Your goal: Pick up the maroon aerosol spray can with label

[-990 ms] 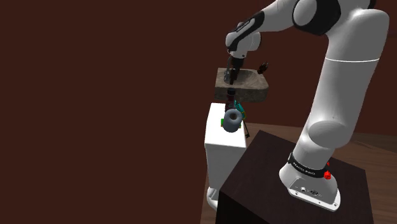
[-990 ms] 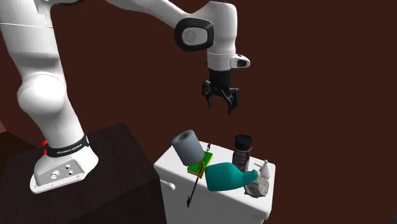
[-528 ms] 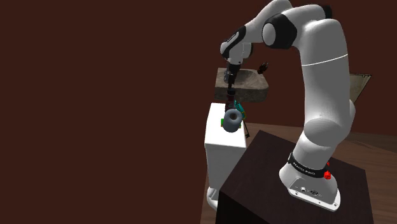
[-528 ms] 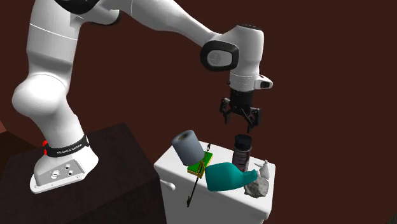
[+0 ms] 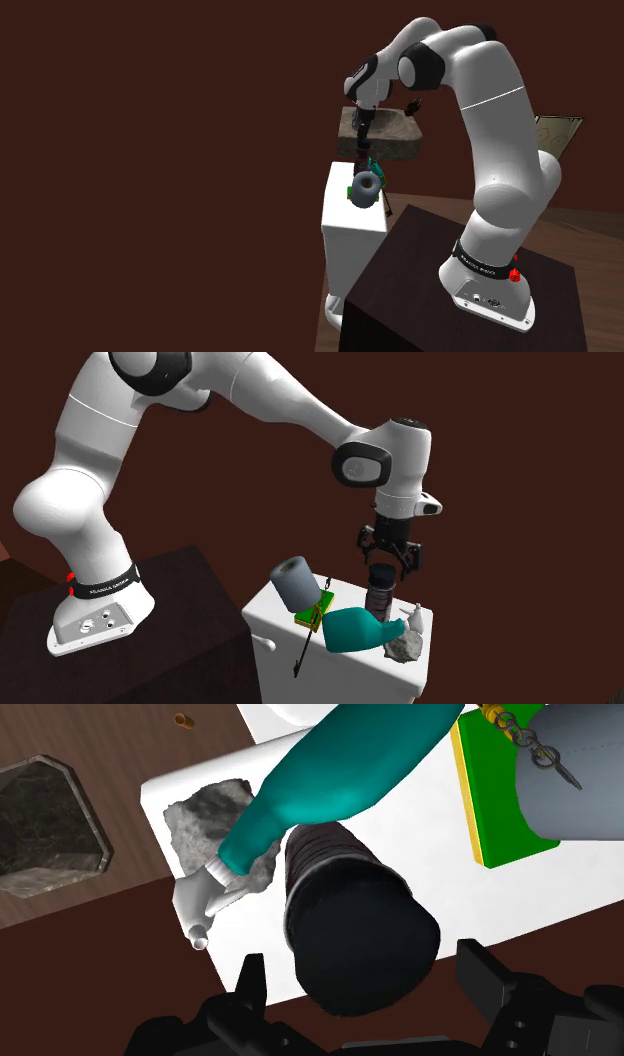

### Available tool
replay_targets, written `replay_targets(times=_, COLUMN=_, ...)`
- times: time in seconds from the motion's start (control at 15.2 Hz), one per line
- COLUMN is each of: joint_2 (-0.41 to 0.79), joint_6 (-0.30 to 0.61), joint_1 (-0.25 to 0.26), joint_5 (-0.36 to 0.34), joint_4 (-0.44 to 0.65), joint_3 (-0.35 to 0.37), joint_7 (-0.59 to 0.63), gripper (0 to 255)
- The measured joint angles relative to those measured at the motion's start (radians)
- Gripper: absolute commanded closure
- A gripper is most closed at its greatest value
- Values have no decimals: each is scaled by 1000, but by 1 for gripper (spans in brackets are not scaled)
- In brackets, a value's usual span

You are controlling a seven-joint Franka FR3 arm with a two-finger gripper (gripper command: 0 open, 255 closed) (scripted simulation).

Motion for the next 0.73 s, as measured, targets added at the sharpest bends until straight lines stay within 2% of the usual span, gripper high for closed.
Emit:
replay_targets(times=0.2, joint_2=23, joint_6=28, joint_1=-5, joint_5=13, joint_4=-7, joint_3=10, joint_7=-9, gripper=0)
replay_targets(times=0.26, joint_2=23, joint_6=33, joint_1=-5, joint_5=15, joint_4=-12, joint_3=10, joint_7=-10, gripper=255)
replay_targets(times=0.73, joint_2=23, joint_6=38, joint_1=-5, joint_5=16, joint_4=-15, joint_3=11, joint_7=-11, gripper=255)
